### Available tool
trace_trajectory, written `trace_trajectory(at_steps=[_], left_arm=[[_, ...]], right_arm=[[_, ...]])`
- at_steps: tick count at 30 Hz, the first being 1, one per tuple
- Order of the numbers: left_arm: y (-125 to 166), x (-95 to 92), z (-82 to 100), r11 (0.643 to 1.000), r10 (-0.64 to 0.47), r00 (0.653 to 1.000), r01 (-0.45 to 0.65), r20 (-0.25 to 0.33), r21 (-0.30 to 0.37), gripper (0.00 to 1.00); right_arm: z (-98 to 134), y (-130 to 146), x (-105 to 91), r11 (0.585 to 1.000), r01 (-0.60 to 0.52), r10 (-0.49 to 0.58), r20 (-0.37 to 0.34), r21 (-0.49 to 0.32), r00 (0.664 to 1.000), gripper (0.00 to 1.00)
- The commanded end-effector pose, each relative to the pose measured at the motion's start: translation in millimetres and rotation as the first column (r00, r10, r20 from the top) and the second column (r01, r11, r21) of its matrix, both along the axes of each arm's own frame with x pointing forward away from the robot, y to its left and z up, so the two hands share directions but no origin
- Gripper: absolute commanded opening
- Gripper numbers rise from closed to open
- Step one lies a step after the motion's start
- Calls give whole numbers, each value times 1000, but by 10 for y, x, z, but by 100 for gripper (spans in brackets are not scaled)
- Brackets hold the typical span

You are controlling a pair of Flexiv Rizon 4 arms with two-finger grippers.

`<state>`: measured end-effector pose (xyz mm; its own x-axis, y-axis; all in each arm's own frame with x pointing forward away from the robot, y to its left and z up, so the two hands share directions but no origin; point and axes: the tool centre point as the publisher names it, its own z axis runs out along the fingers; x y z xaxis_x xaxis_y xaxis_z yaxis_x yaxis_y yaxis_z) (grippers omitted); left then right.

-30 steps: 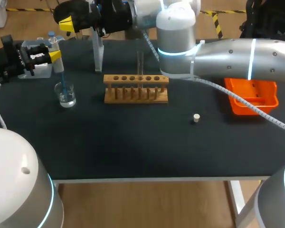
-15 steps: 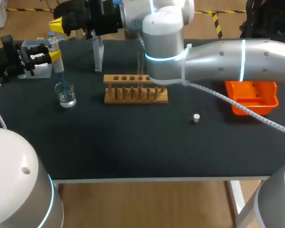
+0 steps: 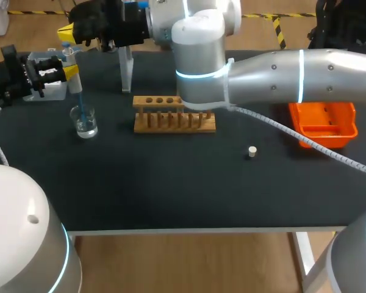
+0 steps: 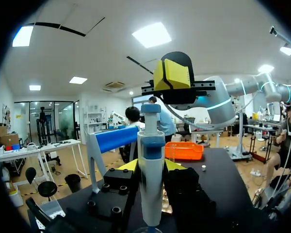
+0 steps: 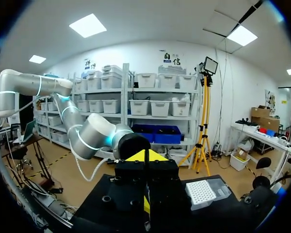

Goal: Invert the test tube, pick up the pipette, mount the tip to pipette, aspirate from beaker and dispense into the tube, eject the tip, return the pipette, and cap with the stopper.

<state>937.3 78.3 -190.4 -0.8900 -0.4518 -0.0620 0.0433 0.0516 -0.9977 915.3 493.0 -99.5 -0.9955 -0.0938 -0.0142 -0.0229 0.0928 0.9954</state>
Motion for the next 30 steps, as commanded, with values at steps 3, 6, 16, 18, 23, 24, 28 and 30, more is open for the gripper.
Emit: trace_trajectory(at_steps=[3,6,16,18,23,24,28,30], left_arm=[[7,0,-6,1000,-2,1000,2,2,-2,0],[7,0,-6,1000,-2,1000,2,2,-2,0],[7,0,-6,1000,-2,1000,2,2,-2,0],[7,0,-6,1000,-2,1000,2,2,-2,0],[7,0,-6,1000,-2,1000,2,2,-2,0],[7,0,-6,1000,-2,1000,2,2,-2,0],[7,0,-6,1000,-2,1000,2,2,-2,0],[7,0,-6,1000,-2,1000,2,2,-2,0]], right_arm=[[-53,93,26,1000,0,0,0,2,1000,0],[-87,106,36,1000,2,-2,-4,1,1000,0],[-167,141,83,1000,8,-8,-24,6,1000,0],[-181,153,84,1000,8,-7,-26,8,1000,0],[-208,173,95,1000,10,-10,-35,13,999,0],[-211,174,96,1000,11,-11,-38,16,999,0],[-227,181,97,1000,12,-11,-42,20,999,0],[-236,183,96,1000,13,-12,-43,21,999,0]])
